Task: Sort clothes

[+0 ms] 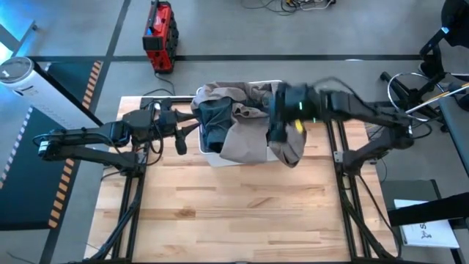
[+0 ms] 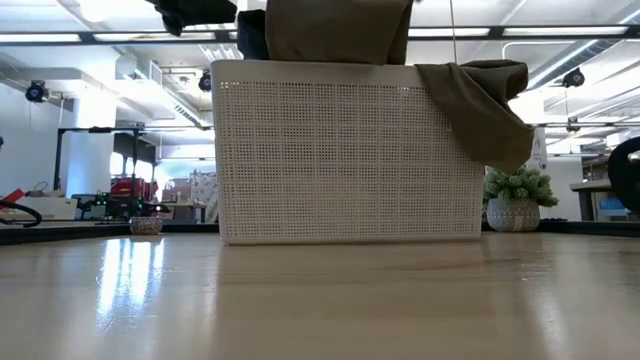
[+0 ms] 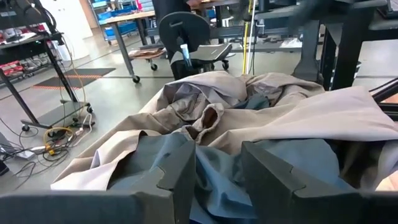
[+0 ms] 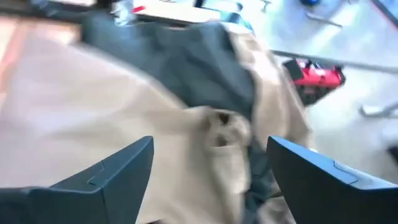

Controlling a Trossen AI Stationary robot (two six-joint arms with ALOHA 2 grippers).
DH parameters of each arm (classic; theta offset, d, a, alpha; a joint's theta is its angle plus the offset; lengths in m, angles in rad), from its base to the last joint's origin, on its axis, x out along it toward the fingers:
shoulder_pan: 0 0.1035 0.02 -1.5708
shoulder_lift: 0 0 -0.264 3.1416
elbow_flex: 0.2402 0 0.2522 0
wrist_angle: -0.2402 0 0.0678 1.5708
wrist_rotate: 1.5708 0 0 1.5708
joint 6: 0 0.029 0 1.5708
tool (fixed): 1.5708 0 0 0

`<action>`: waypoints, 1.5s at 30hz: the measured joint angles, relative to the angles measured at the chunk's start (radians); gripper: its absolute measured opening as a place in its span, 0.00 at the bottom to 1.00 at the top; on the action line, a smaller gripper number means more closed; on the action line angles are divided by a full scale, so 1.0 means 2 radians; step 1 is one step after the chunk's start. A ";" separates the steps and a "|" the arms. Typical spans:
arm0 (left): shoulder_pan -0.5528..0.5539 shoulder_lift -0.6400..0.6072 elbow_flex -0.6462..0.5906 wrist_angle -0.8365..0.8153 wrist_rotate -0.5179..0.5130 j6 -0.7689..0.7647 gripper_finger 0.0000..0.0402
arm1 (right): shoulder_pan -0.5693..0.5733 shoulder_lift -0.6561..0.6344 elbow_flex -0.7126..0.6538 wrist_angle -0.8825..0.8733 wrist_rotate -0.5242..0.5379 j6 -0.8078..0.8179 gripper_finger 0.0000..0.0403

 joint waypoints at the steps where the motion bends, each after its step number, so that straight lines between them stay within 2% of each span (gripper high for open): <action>1: 0.000 0.000 0.000 0.000 0.000 0.000 0.29 | 0.027 -0.002 -0.006 -0.003 0.020 0.001 0.75; 6: 0.000 0.001 0.000 0.000 0.000 0.002 0.31 | 0.154 0.011 -0.038 0.003 0.127 0.033 0.74; 10: 0.000 0.001 0.000 0.002 0.000 0.002 0.32 | 0.211 0.039 -0.055 0.034 0.180 0.061 0.74; 13: 0.000 0.001 0.000 0.004 0.000 0.002 0.32 | 0.223 0.069 -0.059 0.055 0.193 0.065 0.73; 14: 0.000 0.001 0.000 0.005 0.000 0.002 0.31 | 0.223 0.082 -0.059 0.061 0.213 0.064 0.72; 17: 0.000 0.003 0.000 0.006 0.000 0.000 0.30 | 0.211 0.109 -0.058 0.068 0.320 0.030 0.65; 19: 0.000 0.004 0.000 0.005 0.000 -0.001 0.29 | 0.191 0.121 -0.049 0.073 0.356 0.006 0.57; 21: 0.000 0.006 0.000 0.007 0.000 -0.002 0.29 | 0.162 0.127 -0.041 0.077 0.336 -0.004 0.44; 25: 0.000 0.011 0.000 0.008 0.001 -0.002 0.29 | 0.099 0.127 -0.028 0.119 0.225 -0.040 0.11; 27: 0.000 0.014 0.000 0.008 0.001 -0.002 0.29 | 0.065 0.123 -0.022 0.134 0.172 -0.060 0.03; 30: -0.001 0.022 0.000 0.008 0.005 -0.007 0.29 | 0.007 0.121 -0.012 0.132 0.083 -0.058 0.04; 34: -0.001 0.032 0.000 0.008 0.008 -0.010 0.28 | -0.066 0.129 -0.016 0.113 -0.025 -0.043 0.01; 40: -0.001 0.038 0.000 0.009 0.007 -0.010 0.28 | -0.132 0.172 -0.025 0.084 -0.083 -0.034 0.00; 45: -0.001 0.038 0.000 0.012 -0.011 -0.014 0.28 | -0.156 0.235 -0.025 0.066 -0.135 -0.021 0.00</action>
